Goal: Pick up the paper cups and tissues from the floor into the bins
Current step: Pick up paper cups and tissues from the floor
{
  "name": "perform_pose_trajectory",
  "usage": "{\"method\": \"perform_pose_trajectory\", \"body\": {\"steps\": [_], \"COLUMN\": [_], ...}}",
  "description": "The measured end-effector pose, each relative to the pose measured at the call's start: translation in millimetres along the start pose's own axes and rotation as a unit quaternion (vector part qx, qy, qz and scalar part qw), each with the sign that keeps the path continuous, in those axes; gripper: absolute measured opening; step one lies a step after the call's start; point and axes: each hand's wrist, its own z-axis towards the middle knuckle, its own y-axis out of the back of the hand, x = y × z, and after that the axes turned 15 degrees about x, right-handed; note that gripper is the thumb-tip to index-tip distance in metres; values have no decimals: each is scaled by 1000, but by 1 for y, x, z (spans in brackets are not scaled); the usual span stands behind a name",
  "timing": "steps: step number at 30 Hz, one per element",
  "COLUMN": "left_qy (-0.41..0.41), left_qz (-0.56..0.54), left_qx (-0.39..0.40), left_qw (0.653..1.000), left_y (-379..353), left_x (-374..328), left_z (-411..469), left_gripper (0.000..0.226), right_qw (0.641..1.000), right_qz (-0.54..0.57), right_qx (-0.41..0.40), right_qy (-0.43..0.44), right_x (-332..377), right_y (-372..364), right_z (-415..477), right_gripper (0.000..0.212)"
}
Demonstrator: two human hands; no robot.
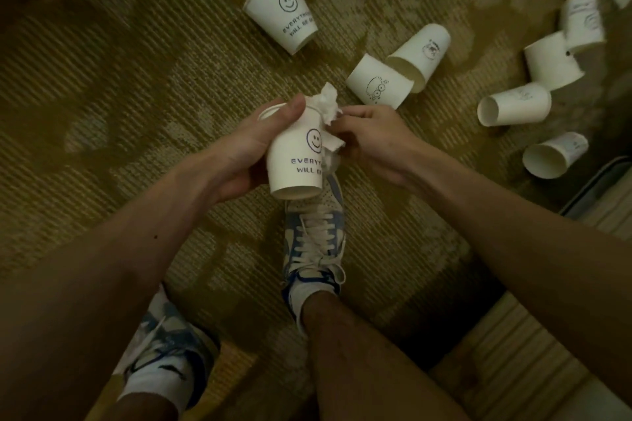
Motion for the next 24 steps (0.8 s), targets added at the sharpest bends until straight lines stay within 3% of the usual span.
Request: {"method": "perform_pose_trajectory", "body": {"steps": [5, 9, 13, 16, 18, 19, 20, 22, 24], "left_qy": [19, 18, 7, 7, 5, 4, 4, 4, 3], "left_qz": [-5, 28, 54, 64, 69, 72, 74, 76, 74], "left_qx": [48, 19, -22, -36, -47, -53, -59, -69, -79], "left_qw": [999, 999, 998, 997, 997, 996, 996, 995, 994], "left_y": [-5, -13, -14, -12, -10, -10, -9, -7, -5], "left_x": [-6, -11, -15, -15, -13, -12, -11, -8, -5], "left_z": [-3, 6, 16, 21, 23, 24, 26, 27, 29], "left_gripper": [56, 56, 61, 61, 58, 56, 54, 53, 55], "right_qw": [997, 999, 997, 996, 1000, 992, 957, 848, 804], "right_qz": [-63, -45, 56, 68, -3, -114, -264, -496, -569], "right_qx": [51, -2, 33, 50, 7, -52, -120, -181, -173], "right_qy": [-1, -7, -30, -37, -12, 9, 30, 47, 21], "right_x": [7, 8, 10, 14, 15, 15, 15, 13, 9], "right_y": [1, 13, 28, 35, 38, 42, 47, 58, 67], "right_z": [-9, -8, -7, -6, -4, -3, -2, 2, 7], "right_gripper": [15, 4, 17, 21, 17, 14, 13, 32, 53]}}
